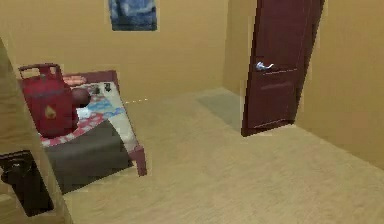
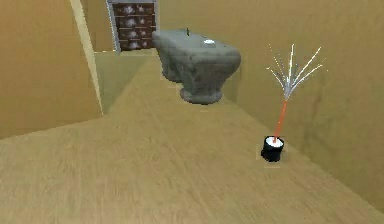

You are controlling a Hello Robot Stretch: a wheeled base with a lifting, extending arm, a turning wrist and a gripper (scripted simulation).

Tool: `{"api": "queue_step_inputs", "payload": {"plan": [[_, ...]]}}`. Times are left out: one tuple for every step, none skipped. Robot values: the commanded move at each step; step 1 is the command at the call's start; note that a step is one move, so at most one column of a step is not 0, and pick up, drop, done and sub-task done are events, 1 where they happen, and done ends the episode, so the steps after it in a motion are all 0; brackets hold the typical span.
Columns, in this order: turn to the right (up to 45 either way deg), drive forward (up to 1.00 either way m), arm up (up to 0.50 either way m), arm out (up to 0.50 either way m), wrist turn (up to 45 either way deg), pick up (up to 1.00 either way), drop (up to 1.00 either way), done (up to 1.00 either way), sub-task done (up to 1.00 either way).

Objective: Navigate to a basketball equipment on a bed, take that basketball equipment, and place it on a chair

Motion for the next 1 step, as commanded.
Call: {"api": "queue_step_inputs", "payload": {"plan": [[0.0,0.55,0.00,0.00,0.0,0.00,0.00,0.00,0.00]]}}
